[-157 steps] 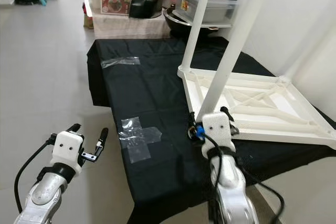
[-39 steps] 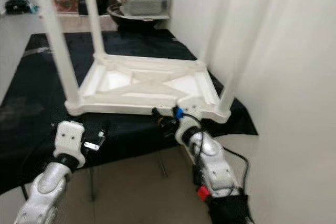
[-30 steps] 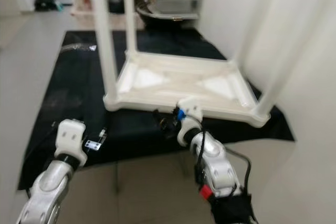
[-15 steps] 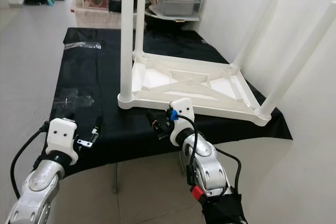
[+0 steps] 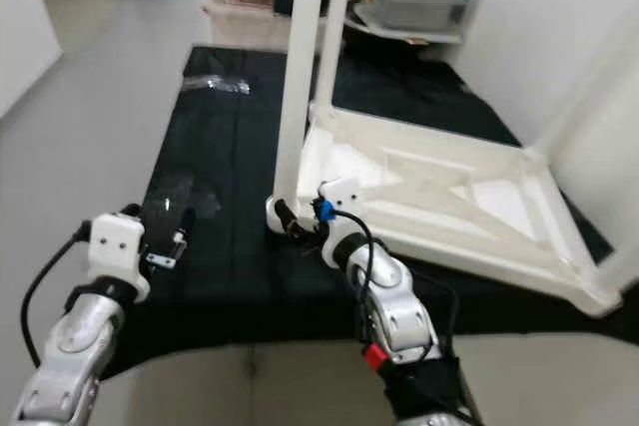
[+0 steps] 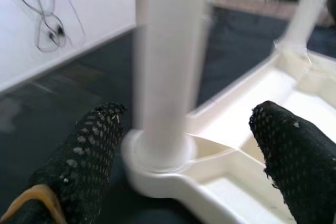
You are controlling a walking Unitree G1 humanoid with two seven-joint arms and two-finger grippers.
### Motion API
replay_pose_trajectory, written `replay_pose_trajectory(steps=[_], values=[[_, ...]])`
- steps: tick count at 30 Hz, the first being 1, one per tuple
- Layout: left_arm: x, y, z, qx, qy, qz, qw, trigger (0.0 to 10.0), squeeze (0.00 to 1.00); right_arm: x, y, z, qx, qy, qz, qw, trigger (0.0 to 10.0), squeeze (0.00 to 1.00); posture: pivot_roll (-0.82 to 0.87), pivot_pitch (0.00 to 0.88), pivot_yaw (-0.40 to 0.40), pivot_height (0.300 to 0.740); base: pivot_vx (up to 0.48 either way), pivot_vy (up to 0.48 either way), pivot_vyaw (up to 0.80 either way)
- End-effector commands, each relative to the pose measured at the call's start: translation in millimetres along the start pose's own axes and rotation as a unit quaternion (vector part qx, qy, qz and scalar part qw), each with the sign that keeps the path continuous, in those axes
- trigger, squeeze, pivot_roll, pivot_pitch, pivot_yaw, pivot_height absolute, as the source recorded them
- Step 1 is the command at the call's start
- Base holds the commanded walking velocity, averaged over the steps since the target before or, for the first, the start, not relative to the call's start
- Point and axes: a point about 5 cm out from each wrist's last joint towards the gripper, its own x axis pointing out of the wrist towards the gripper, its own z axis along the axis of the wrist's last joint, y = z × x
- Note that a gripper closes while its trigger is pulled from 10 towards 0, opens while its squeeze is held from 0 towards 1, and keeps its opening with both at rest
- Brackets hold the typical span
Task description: Building children table
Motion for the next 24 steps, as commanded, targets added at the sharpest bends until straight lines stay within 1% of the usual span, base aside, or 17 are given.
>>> replay_pose_trajectory(steps=[1, 4, 6, 7, 8, 10, 11, 13, 14, 15, 16, 17, 18, 20, 21, 22, 24], values=[[-1.3, 3.8, 0, 0.005, 0.002, 0.004, 1.0, 10.0, 0.0, 2.9, -0.2, 6, -0.001, -0.012, 0.004, 1.0, 10.0, 0.0, 0.05, 0.0, -0.117, 0.74, 0.0, 0.0, 0.0], [-2.1, 3.5, -1, 0.006, 0.007, 0.003, 1.0, 10.0, 0.0, 3.1, -7.0, 9, -0.01, -0.012, 0.0, 1.0, 10.0, 0.0, 0.05, 0.0, -0.117, 0.74, 0.0, 0.0, 0.0], [-3.8, 1.9, -2, 0.005, 0.007, -0.003, 1.0, 10.0, 0.0, 0.0, -18.7, 18, -0.04, -0.02, 0.04, 0.998, 10.0, 0.0, 0.05, 0.0, -0.115, 0.74, 0.0, 0.0, 0.0], [-3.8, 1.9, -2, 0.005, 0.007, -0.003, 1.0, 10.0, 0.0, 0.0, -18.7, 18, -0.04, -0.02, 0.04, 0.998, 10.0, 0.0, 0.05, 0.0, -0.115, 0.74, 0.0, 0.0, 0.0], [-4.2, 1.4, -2, 0.005, 0.007, -0.004, 1.0, 10.0, 0.0, -1.7, -22.5, 22, -0.054, -0.02, 0.061, 0.997, 10.0, 0.0, 0.05, 0.0, -0.114, 0.74, 0.0, 0.0, 0.0], [-4.9, 0.2, -2, 0.005, 0.008, -0.009, 1.0, 10.0, 0.0, -7.0, -32.6, 26, -0.098, -0.013, 0.107, 0.989, 10.0, 0.0, 0.05, 0.0, -0.114, 0.74, 0.0, 0.0, 0.0], [-4.9, 0.2, -2, 0.005, 0.008, -0.009, 1.0, 10.0, 0.0, -7.0, -32.6, 26, -0.098, -0.013, 0.107, 0.989, 10.0, 0.0, 0.05, 0.0, -0.114, 0.74, 0.0, 0.0, 0.0], [-6.2, -1.0, -4, 0.007, 0.011, -0.015, 1.0, 10.0, 0.0, -11.5, -47.1, 28, -0.155, 0.019, 0.15, 0.976, 10.0, 0.0, 0.05, 0.0, -0.12, 0.74, 0.0, 0.0, 0.0], [-6.2, -1.0, -4, 0.007, 0.011, -0.015, 1.0, 10.0, 0.0, -11.5, -47.1, 28, -0.155, 0.019, 0.15, 0.976, 10.0, 0.0, 0.05, 0.0, -0.12, 0.74, 0.0, 0.0, 0.0], [-6.8, -0.9, -5, 0.007, 0.011, -0.015, 1.0, 10.0, 0.0, -12.7, -53.9, 31, -0.178, 0.029, 0.167, 0.969, 10.0, 0.0, 0.06, 0.0, -0.123, 0.74, 0.0, 0.0, 0.0], [-7.6, -0.4, -5, 0.007, 0.012, -0.014, 1.0, 10.0, 0.0, -11.4, -62.6, 35, -0.198, 0.043, 0.168, 0.965, 10.0, 0.0, 0.06, 0.0, -0.126, 0.74, 0.0, 0.0, 0.0], [-7.6, -0.4, -5, 0.007, 0.012, -0.014, 1.0, 10.0, 0.0, -11.4, -62.6, 35, -0.198, 0.043, 0.168, 0.965, 10.0, 0.0, 0.06, 0.0, -0.126, 0.74, 0.0, 0.0, 0.0], [-8.8, -0.1, -6, 0.007, 0.013, -0.012, 1.0, 10.0, 0.0, -8.3, -74.1, 37, -0.226, 0.065, 0.163, 0.958, 10.0, 0.0, 0.07, 0.0, -0.13, 0.74, 0.0, 0.0, 0.0], [-9.4, -0.2, -6, 0.007, 0.013, -0.012, 1.0, 10.0, 0.0, -7.4, -77.8, 36, -0.237, 0.076, 0.162, 0.955, 10.0, 0.0, 0.07, 0.0, -0.13, 0.74, 0.0, 0.0, 0.0], [-10.1, -0.6, -6, 0.008, 0.015, -0.013, 1.0, 10.0, 0.0, -7.0, -79.9, 33, -0.256, 0.091, 0.17, 0.947, 10.0, 0.0, 0.07, 0.0, -0.132, 0.74, 0.0, 0.0, 0.0], [-10.1, -0.6, -6, 0.008, 0.015, -0.013, 1.0, 10.0, 0.0, -7.0, -79.9, 33, -0.256, 0.091, 0.17, 0.947, 10.0, 0.0, 0.07, 0.0, -0.132, 0.74, 0.0, 0.0, 0.0], [-10.4, -0.7, -7, 0.009, 0.016, -0.015, 1.0, 10.0, 0.0, -6.6, -80.4, 27, -0.273, 0.114, 0.191, 0.936, 10.0, 0.0, 0.08, 0.0, -0.132, 0.74, 0.0, 0.0, 0.0]])
